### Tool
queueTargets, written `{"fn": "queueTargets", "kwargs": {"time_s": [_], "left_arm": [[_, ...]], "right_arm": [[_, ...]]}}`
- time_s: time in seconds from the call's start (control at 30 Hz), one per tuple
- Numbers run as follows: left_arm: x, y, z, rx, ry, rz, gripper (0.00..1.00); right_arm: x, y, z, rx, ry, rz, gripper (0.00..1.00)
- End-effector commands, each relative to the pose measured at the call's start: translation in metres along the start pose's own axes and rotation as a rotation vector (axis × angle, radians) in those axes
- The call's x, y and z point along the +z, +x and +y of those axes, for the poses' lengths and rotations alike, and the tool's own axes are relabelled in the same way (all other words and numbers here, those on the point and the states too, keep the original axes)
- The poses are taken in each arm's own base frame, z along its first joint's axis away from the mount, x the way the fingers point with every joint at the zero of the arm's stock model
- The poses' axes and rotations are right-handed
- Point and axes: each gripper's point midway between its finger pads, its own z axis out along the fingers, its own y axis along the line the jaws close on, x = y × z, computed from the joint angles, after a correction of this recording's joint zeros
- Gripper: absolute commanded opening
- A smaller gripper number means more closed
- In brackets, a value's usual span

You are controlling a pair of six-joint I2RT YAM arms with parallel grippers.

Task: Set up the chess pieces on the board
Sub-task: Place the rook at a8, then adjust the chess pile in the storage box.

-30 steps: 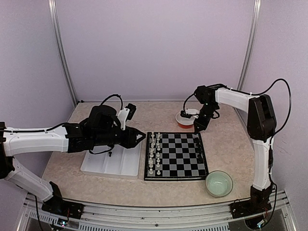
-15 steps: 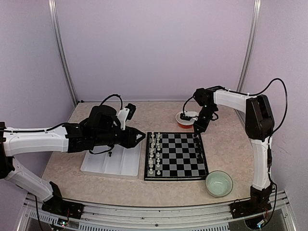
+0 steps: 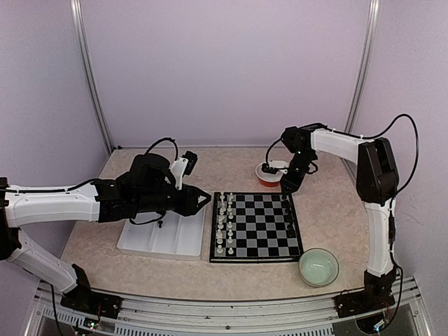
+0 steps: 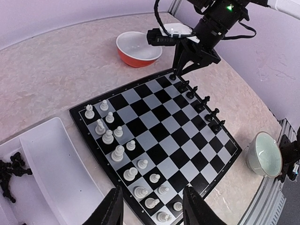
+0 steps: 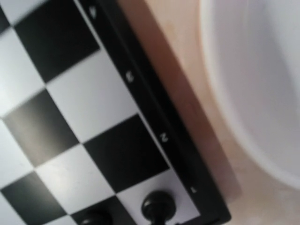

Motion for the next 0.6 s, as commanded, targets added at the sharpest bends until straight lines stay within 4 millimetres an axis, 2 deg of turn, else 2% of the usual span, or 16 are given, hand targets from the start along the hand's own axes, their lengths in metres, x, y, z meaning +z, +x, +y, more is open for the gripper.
{"fn": "queueTargets", "kwargs": {"time_s": [0.0,0.1,0.23,0.3,0.4,0.57], "left_arm": [[-0.004,0.006,0.009,-0.005,-0.054,0.02,0.44],[-0.012,0.012,0.027,-0.036,-0.152,0.037,0.44],[-0.03,0.033,0.076,-0.147,-0.354,0.099,0.44],[-0.037,0.052,0.101,-0.202,-0.427,0.154,0.42],[-0.039,0.069,0.121,-0.267,-0.465,0.193,0.4],[-0.028,0.068,0.138,-0.321,-0.477,0.221,0.39]], "right_arm": [[-0.054,-0.022,0.002,0.011,0.019,-0.125,0.24],[-0.079,-0.029,0.008,0.005,0.026,-0.191,0.24],[-0.111,-0.036,0.026,-0.036,0.028,-0.334,0.24],[-0.112,-0.032,0.042,-0.05,0.002,-0.396,0.25],[-0.117,-0.031,0.06,-0.066,-0.03,-0.485,0.25],[-0.123,-0.029,0.076,-0.05,-0.068,-0.563,0.25]]}}
